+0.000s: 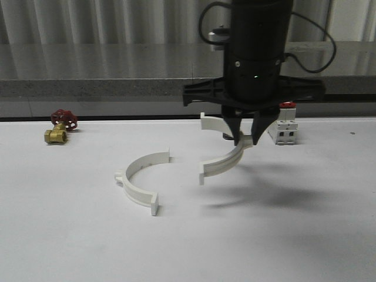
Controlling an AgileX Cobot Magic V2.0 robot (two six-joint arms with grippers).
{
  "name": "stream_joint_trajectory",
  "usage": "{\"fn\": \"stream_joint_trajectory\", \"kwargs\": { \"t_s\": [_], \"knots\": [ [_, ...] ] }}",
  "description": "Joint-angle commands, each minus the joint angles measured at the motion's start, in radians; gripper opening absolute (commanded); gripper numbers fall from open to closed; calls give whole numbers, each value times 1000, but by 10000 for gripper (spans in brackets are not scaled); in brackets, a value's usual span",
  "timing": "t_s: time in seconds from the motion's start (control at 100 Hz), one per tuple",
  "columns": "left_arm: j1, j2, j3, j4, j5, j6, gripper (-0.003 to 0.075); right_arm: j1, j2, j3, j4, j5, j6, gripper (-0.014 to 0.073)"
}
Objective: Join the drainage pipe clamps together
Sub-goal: 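Carry the clamp over and lower it against the placed half, closing the ring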
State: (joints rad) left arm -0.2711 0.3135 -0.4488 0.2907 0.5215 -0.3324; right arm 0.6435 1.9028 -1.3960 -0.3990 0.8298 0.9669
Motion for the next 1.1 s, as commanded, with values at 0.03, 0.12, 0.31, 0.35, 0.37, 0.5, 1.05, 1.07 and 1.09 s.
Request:
{"fn": "stream_joint_trajectory", "kwargs": {
  "t_s": [0.03, 0.12, 0.31, 0.35, 0.37, 0.5, 1.05, 1.07, 1.09],
  "knots": [
    [4, 9, -26, 8, -72, -1, -21, 24, -8, -71, -17, -12, 9, 50],
    [4, 9, -26, 8, -72, -1, -21, 30, 16, -91, 2, -15, 9, 50],
    [4, 9, -26, 8, -72, -1, -21, 32, 34, -99, 20, -39, 9, 50],
    [4, 9, -26, 8, -72, -1, -21, 32, 37, -99, 22, -44, 9, 50],
    [4, 9, -26, 8, -72, -1, -21, 32, 40, -100, 22, -45, 9, 50],
    [4, 9, -26, 8, -72, -1, -21, 32, 61, -101, 41, -56, 9, 50],
    [4, 9, -26, 8, -72, -1, -21, 32, 90, -101, 90, -126, 9, 50],
    [4, 9, -26, 8, -72, -1, -21, 32, 90, -101, 90, -126, 9, 50],
    [4, 9, -26, 8, -72, -1, -21, 32, 90, -101, 90, -126, 9, 50]
  ]
}}
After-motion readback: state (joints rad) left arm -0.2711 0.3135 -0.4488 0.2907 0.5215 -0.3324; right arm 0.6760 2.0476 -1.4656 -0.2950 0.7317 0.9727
